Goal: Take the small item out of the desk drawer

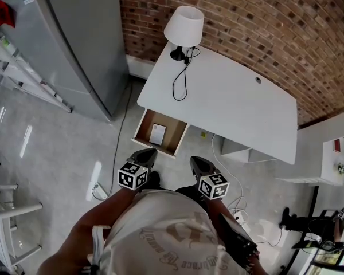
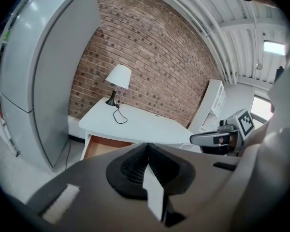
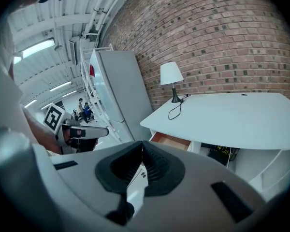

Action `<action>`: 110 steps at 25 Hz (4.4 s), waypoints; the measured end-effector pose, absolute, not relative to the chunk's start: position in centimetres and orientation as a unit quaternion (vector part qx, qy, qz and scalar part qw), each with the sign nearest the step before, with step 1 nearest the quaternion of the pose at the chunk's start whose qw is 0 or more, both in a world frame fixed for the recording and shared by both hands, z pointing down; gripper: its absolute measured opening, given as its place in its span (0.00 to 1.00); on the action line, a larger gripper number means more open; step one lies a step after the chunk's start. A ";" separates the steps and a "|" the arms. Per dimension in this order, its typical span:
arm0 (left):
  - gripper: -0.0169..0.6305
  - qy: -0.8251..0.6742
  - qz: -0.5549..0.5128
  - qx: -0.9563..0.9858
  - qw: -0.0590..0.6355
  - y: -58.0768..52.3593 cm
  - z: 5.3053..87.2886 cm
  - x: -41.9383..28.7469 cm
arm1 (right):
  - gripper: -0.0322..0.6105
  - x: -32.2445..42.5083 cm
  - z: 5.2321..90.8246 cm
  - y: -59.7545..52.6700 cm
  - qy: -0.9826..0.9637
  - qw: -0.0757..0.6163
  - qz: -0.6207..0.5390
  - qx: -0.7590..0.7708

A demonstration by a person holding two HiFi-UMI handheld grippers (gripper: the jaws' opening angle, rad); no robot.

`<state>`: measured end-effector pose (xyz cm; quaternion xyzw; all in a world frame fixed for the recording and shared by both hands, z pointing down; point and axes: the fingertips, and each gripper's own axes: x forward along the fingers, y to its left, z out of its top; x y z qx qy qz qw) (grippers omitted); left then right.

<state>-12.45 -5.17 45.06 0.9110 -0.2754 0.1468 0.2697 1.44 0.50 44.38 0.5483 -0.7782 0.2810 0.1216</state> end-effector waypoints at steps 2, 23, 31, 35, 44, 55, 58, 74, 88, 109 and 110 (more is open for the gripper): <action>0.04 -0.276 0.145 0.910 0.275 -5.4 45.6 -12.8 | 0.06 1.2 44.7 0.5 -0.776 0.127 0.281 0.550; 0.04 -0.334 0.143 0.881 0.304 -7.9 47.7 -16.1 | 0.06 0.4 46.2 -3.3 -0.787 0.146 0.292 0.523; 0.04 -0.353 0.146 0.868 0.317 -8.6 48.8 -15.7 | 0.06 0.6 46.7 -5.6 -0.801 0.154 0.294 0.498; 0.04 -0.347 0.153 0.870 0.315 -8.9 49.1 -14.0 | 0.06 1.6 47.0 -6.2 -0.802 0.153 0.297 0.495; 0.04 -0.357 0.178 0.858 0.324 -9.5 50.5 -12.7 | 0.06 2.4 49.0 -6.8 -0.806 0.153 0.321 0.472; 0.04 -0.336 0.220 0.854 0.331 -9.5 52.6 -11.1 | 0.06 3.0 51.3 -6.9 -0.797 0.143 0.348 0.472; 0.04 -0.334 0.226 0.853 0.330 -9.8 53.3 -10.8 | 0.06 2.9 52.1 -6.7 -0.795 0.143 0.356 0.471; 0.04 -0.331 0.245 0.846 0.337 -10.4 57.9 -9.5 | 0.06 3.4 56.2 -6.4 -0.779 0.163 0.383 0.468; 0.04 -0.338 0.282 0.831 0.340 -10.6 61.9 -9.8 | 0.06 2.8 59.4 -6.3 -0.773 0.154 0.410 0.459; 0.04 -0.372 0.318 0.789 0.372 -13.7 67.0 -9.7 | 0.06 1.9 63.6 -5.0 -0.756 0.137 0.450 0.454; 0.04 -0.372 0.320 0.788 0.372 -13.9 67.3 -9.7 | 0.06 2.0 63.8 -4.9 -0.755 0.136 0.453 0.455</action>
